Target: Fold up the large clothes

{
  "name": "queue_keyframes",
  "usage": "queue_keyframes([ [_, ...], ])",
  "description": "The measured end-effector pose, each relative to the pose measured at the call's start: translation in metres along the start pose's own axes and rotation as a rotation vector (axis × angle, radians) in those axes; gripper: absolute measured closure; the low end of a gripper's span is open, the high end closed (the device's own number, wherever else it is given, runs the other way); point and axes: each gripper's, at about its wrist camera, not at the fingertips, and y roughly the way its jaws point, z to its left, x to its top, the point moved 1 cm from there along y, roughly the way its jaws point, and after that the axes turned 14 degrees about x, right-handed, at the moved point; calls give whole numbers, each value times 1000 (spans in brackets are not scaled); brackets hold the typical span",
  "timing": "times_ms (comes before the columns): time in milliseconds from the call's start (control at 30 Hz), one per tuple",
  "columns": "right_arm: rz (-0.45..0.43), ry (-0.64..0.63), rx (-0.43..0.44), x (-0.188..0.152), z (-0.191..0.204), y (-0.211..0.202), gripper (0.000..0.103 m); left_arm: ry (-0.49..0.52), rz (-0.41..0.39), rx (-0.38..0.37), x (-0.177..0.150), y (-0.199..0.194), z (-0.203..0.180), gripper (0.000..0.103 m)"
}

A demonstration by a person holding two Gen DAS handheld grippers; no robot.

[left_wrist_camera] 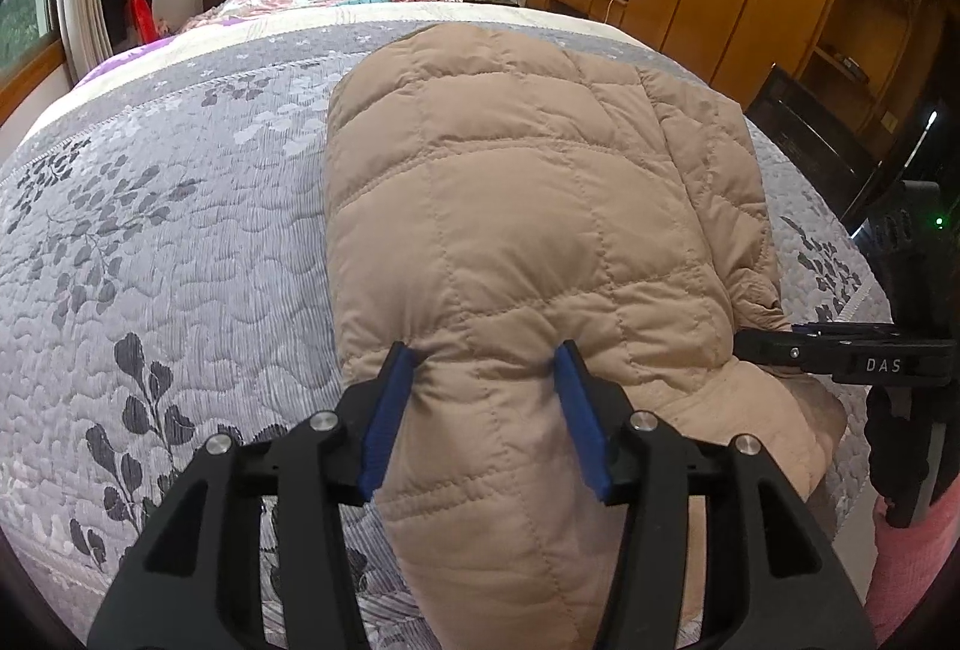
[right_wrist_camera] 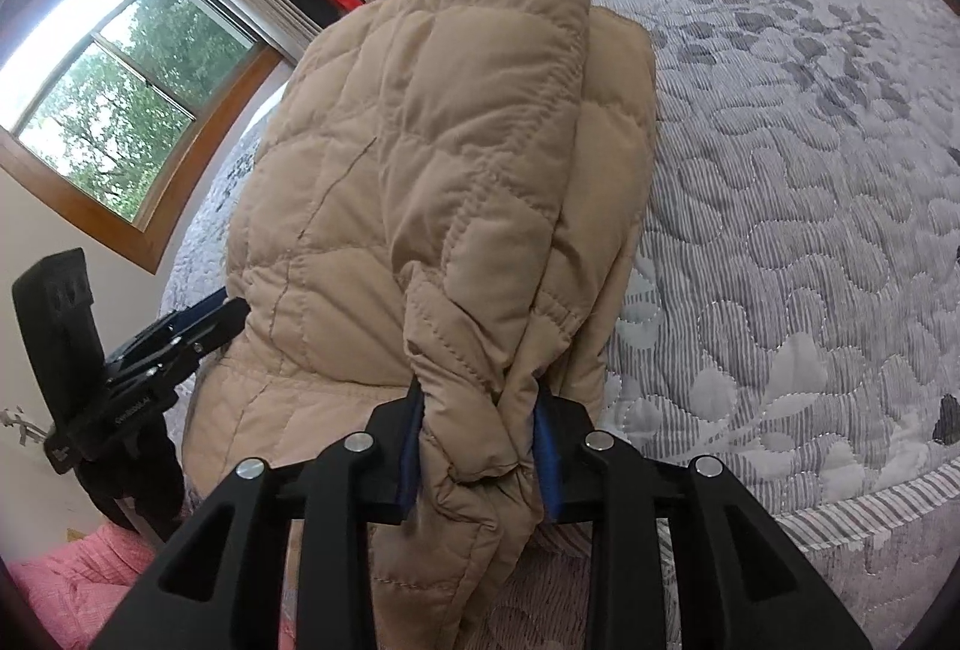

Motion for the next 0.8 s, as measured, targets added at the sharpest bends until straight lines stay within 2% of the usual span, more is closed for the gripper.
queue_keyframes([
  [233,-25,20,19,-4,-6,-10,71,1,-7,7,1,-1,1,51],
  [300,-39,3,-1,-6,-1,-20,65,4,-15,7,2,-7,2,51],
  [333,-50,-7,-29,-7,3,-28,57,6,-16,8,2,-10,3,51],
  [367,-67,-30,-69,-9,10,-36,54,8,-17,12,1,-15,4,51],
  [467,-121,-87,-142,-17,33,-60,54,15,-62,21,0,-38,4,53],
  [633,-140,-168,-137,-31,68,-72,62,15,-100,-65,-2,-71,-4,53],
  [733,-115,-201,-152,-36,79,-59,65,12,-94,-96,-3,-70,-10,60],
  [800,-102,-218,-185,-37,79,-48,65,14,-66,-91,-3,-58,-13,65],
])
